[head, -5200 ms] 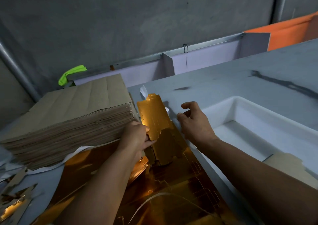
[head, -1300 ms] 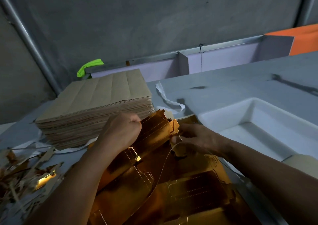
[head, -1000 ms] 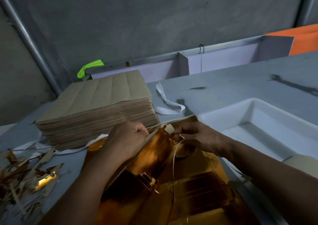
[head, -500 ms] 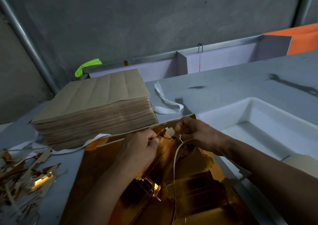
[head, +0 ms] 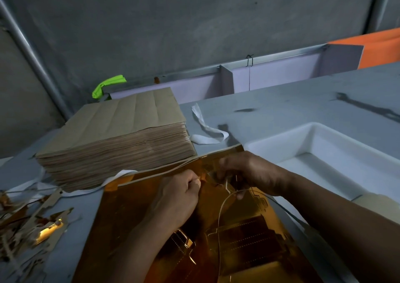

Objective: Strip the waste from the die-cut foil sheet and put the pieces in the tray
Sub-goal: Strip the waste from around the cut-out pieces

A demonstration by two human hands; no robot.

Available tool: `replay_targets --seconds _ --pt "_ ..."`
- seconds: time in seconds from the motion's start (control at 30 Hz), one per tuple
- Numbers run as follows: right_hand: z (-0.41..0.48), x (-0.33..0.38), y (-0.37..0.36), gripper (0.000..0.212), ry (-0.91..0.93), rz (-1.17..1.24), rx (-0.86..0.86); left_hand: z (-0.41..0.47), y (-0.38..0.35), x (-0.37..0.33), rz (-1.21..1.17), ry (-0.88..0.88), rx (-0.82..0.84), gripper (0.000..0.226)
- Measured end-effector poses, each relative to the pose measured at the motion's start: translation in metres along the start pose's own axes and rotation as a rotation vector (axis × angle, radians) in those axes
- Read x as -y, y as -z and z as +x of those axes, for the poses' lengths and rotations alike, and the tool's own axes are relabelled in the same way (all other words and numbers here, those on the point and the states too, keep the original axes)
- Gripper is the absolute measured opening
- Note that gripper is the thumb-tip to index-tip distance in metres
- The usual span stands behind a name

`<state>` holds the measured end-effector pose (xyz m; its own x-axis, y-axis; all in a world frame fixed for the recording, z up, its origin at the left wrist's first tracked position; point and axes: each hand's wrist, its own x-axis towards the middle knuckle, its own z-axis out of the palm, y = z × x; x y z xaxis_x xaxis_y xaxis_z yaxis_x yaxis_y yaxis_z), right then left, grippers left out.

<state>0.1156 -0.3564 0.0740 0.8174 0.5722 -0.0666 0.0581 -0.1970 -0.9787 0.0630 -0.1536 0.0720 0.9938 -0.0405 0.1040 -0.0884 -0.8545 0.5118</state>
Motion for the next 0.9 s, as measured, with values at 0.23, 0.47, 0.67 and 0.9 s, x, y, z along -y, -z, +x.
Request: replay_targets --seconds 0.23,0.47,0.67,0.9 --pt "0.001 -0.003 -0.007 0.018 -0.052 -0.310 0.075 -0.014 -0.018 0.008 0.085 -0.113 -0.146 0.016" --pt "0.001 -0.003 -0.006 0.026 -0.167 -0.362 0.201 -0.021 -0.003 0.038 0.115 0.068 -0.150 0.028" --pt "0.000 -0.002 -0.004 0.043 -0.216 -0.290 0.257 -0.005 0.032 0.087 0.287 0.445 0.025 0.028" --pt "0.001 -0.006 -0.005 0.033 -0.212 -0.360 0.262 -0.006 0.041 0.121 0.334 0.676 0.096 0.025"
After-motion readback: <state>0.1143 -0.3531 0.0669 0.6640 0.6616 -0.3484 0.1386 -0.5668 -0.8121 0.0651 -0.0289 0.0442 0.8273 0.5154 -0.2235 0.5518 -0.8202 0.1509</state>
